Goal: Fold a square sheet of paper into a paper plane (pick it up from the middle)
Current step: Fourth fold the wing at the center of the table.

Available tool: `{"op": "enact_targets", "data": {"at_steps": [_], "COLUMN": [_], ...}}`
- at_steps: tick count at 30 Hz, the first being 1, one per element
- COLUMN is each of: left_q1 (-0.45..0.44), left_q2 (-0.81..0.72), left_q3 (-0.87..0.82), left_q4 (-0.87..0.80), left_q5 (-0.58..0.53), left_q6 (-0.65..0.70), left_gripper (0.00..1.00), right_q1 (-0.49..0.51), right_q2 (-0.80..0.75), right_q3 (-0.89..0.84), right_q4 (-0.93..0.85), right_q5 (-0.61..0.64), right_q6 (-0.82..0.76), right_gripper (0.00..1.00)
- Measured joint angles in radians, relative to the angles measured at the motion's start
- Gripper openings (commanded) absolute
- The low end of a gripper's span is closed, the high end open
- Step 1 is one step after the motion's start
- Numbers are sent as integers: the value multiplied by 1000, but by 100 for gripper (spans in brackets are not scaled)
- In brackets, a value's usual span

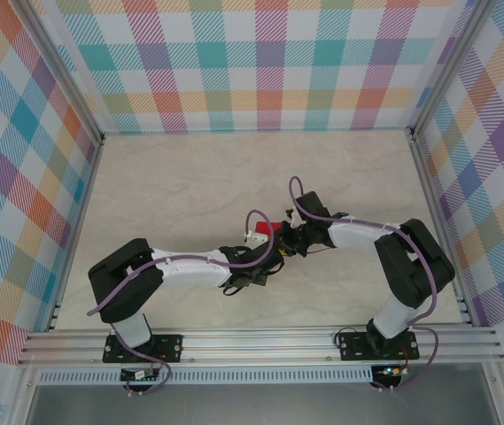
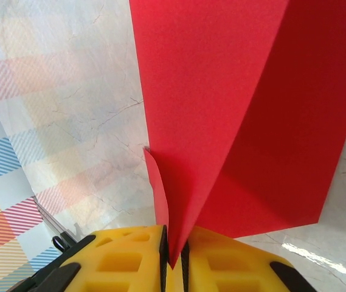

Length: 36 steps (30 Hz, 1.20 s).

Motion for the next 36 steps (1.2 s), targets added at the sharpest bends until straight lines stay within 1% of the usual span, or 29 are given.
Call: {"op": "enact_targets", "data": {"at_steps": [25,30,33,36], "left_q1": [-11,-10,1,22], "left_q2": [13,12,0,-22], "left_q3": [0,-3,-25,-63], "left_q4": [0,13,59,121], "left_q5": [-21,-6,26,90], "left_q6": [-10,-10,-6,7], "left_gripper": [6,4,3,3], "right_q1": [-3,-6,-20,-42], "right_q2": [1,1,-6,-42], "right_q3": [5,5,5,4], "right_q4": [-15,-24,-39,-55], "right_q5": [-7,-10,-10,-12], "right_q6": [-4,-21,-33,-56], "right_gripper": [15,22,32,42]}}
